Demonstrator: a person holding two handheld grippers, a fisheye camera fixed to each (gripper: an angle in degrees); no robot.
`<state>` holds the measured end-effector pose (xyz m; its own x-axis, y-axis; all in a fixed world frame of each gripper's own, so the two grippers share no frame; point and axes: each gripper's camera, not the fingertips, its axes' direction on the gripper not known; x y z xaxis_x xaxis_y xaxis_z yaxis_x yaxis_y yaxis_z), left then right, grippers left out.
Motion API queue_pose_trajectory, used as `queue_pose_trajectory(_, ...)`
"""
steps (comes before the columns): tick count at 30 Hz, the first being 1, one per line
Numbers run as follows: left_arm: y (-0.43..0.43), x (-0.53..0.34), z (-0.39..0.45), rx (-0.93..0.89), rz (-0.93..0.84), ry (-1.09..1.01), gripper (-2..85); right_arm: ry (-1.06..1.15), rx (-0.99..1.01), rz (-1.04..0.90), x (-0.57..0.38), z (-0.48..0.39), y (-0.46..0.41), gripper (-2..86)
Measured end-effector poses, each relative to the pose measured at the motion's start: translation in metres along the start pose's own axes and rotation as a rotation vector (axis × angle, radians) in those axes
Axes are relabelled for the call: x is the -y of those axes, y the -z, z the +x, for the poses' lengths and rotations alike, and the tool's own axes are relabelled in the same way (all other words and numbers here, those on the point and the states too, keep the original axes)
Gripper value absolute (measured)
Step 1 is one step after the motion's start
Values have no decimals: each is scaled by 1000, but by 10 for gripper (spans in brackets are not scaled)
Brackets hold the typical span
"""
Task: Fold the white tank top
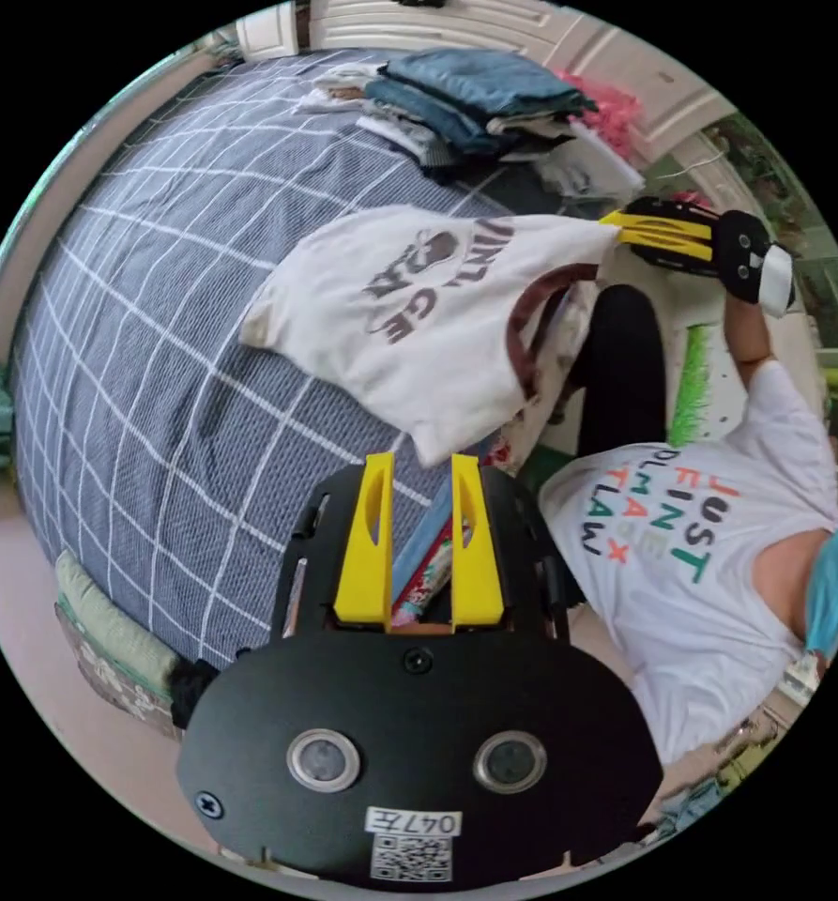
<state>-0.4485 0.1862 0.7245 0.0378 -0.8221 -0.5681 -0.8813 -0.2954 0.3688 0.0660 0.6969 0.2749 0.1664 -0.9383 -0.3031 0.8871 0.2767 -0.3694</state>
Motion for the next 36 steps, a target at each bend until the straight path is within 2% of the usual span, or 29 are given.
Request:
queue_pose_trajectory(3, -36, -14, -3, 60, 24, 46, 110, -6, 83, -66, -9, -22, -59, 27)
queue_pose_trajectory(6, -59, -39, 8, -43, 167, 43, 130, -68, 183, -44, -23, -19, -100, 79)
queue_pose_trajectory(8, -74, -61, 27, -54, 300, 55, 120, -130, 214, -24, -31, -8, -108, 77)
queue_pose_trajectory(10, -85, -74, 43, 9, 368, 72, 100, -142, 304, 214, -38, -6, -86, 59)
queue_pose_trajectory(13, -102, -82, 67, 143, 468, 86, 92, -22, 411, 429, -19, -30, -71, 48)
queue_pose_trajectory(17, -114, -69, 98, 313, 566, -7, 113, 87, 368, 367, 21, -66, -101, 39)
queue_pose_trajectory(22, -131, -45, 109, 182, 551, -137, 136, 150, 405, 339, 45, -81, -147, 11)
queue_pose_trajectory(24, -138, -39, 111, 188, 541, -169, 137, 171, 381, 316, 46, -77, -158, 5)
queue_pose_trajectory(26, -144, -32, 111, 200, 546, -180, 135, 89, 437, 338, 42, -54, -164, 3)
queue_pose_trajectory(31, -150, -9, 105, 199, 540, -173, 131, -233, 804, 294, 19, 35, -231, 7)
queue_pose_trajectory(34, -158, 9, 104, 194, 513, -176, 131, -324, 908, 311, -2, 56, -266, 19)
queue_pose_trajectory(36, -162, 18, 105, 187, 516, -174, 127, -362, 889, 392, -20, 62, -266, 27)
